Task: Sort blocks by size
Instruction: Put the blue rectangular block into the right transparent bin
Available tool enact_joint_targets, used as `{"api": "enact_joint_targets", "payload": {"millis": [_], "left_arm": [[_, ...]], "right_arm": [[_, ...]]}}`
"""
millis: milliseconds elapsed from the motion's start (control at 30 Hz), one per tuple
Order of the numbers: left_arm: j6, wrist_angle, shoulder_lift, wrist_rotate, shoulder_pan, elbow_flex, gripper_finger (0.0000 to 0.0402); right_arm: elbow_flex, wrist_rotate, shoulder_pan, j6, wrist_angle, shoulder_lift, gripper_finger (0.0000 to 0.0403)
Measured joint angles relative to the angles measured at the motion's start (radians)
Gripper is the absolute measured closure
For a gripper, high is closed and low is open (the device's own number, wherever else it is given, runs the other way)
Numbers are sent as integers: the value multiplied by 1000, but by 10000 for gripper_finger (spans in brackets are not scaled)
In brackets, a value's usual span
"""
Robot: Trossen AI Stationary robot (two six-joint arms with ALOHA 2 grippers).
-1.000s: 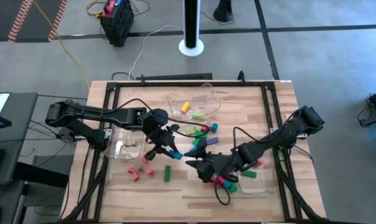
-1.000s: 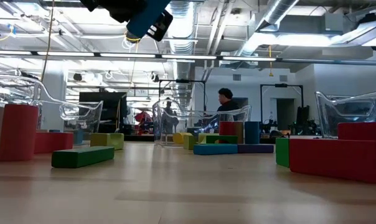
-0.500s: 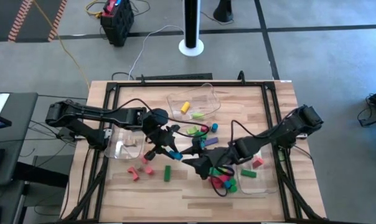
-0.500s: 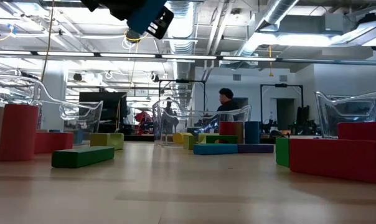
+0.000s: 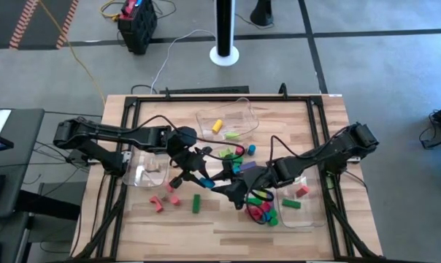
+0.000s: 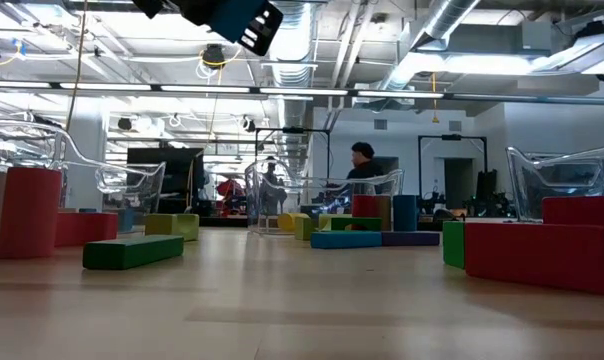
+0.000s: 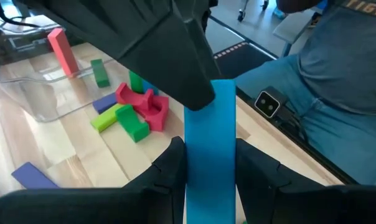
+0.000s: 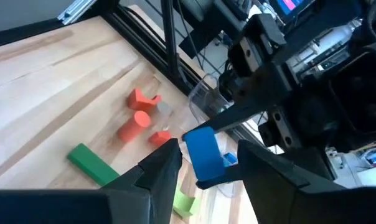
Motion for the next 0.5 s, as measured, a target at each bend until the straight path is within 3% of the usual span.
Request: {"api": "enact_joint_targets", "payload": {"millis": [500], "left_arm": [[-17,32,2,24,0,0,301]], "right_arm": [[0,-48,0,-23,14,0,282]]}}
